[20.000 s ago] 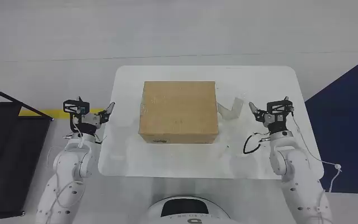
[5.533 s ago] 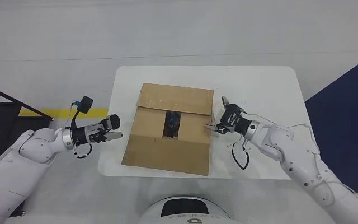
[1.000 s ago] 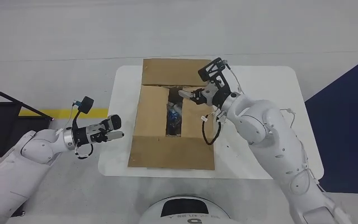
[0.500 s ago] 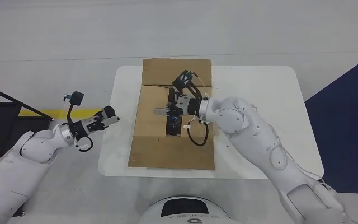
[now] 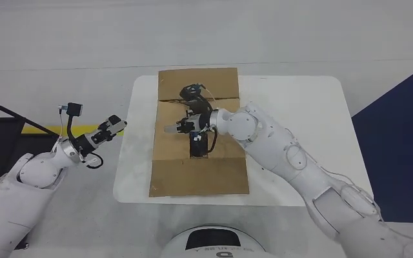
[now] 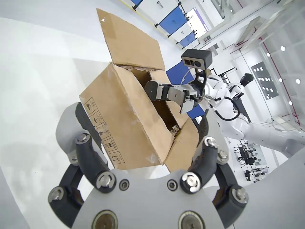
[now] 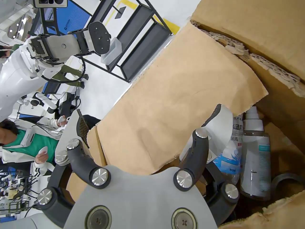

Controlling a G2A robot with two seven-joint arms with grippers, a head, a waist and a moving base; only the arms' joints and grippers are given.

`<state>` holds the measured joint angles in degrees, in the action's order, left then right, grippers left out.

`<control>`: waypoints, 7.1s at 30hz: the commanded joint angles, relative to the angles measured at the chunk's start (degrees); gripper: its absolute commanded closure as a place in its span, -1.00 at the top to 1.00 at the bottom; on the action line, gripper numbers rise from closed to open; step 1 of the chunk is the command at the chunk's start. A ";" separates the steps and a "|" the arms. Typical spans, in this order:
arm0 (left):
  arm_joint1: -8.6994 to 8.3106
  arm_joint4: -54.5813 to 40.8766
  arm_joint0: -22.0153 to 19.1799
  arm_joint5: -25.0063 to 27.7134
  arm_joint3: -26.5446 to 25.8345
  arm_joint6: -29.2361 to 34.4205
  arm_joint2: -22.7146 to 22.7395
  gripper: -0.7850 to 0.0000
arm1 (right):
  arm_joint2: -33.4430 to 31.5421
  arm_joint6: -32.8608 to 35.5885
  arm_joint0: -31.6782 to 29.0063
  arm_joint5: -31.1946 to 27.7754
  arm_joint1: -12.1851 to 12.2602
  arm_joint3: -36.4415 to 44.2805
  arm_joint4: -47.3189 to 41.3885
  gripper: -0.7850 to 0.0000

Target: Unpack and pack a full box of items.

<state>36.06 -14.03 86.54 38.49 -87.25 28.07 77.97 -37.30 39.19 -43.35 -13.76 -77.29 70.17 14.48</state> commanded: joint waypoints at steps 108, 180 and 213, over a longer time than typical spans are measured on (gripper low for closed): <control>19.74 7.66 -35.14 -20.45 2.61 8.97 -38.03 1.00 | -34.16 9.41 -22.94 -41.92 8.36 -4.41 -17.35 1.00; 17.49 -3.83 3.98 -15.97 -15.73 21.57 27.53 1.00 | -38.30 24.68 -26.32 -14.15 22.57 23.98 -30.84 1.00; 17.25 -5.07 0.61 -18.02 -12.80 23.46 26.66 1.00 | -41.66 22.36 -24.17 -5.96 23.26 26.48 -27.69 1.00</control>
<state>53.32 -19.11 87.14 20.47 -100.05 51.54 104.64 -78.96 61.56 -67.51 -19.72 -54.03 96.65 -13.21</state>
